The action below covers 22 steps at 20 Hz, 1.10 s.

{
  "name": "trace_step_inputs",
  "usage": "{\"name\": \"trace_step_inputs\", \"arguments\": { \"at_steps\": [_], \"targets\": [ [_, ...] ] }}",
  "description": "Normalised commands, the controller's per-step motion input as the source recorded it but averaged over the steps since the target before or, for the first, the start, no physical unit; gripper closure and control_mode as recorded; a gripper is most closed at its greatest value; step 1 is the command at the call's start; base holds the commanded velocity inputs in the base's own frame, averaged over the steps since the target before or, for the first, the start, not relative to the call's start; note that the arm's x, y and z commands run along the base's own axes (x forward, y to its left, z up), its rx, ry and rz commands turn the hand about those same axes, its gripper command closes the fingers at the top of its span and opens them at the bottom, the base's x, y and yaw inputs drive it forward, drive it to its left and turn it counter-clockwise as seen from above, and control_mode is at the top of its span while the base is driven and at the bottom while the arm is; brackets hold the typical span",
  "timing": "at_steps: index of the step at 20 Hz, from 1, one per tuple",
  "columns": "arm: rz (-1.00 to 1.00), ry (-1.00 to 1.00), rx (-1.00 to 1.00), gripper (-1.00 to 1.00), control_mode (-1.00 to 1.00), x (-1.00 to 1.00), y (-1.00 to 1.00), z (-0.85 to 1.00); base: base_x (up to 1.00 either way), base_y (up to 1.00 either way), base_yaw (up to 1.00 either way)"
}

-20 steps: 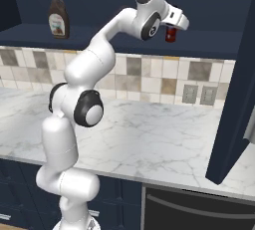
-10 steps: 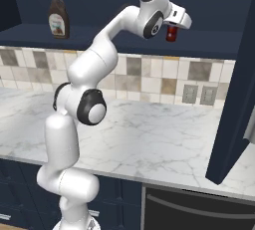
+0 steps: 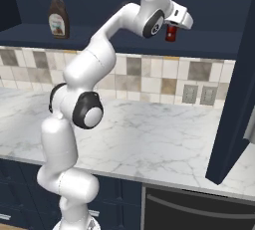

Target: Move the syrup bottle and condiment bottle from the cabinet to the dining counter.

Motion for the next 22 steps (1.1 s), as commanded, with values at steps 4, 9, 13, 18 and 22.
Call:
{"name": "trace_step_inputs", "arguments": {
  "at_steps": [4, 9, 13, 18, 22],
  "targets": [
    [0.02, -0.25, -0.08, 1.00, -1.00, -0.93, 0.02, -0.23, 0.00, 0.00, 0.00],
    [0.09, -0.26, -0.11, 1.00, -1.00, -1.00, 0.17, -0.18, 0.00, 0.00, 0.00],
    [0.16, -0.01, -0.08, 1.00, -1.00, -1.00, 0.38, 0.01, 0.00, 0.00, 0.00],
    [0.25, 0.08, -0.14, 1.00, -1.00, -1.00, 0.45, 0.01, 0.00, 0.00, 0.00],
    [0.28, 0.27, -0.17, 1.00, -1.00, -0.99, 0.53, 0.01, 0.00, 0.00, 0.00]
  ]
}}
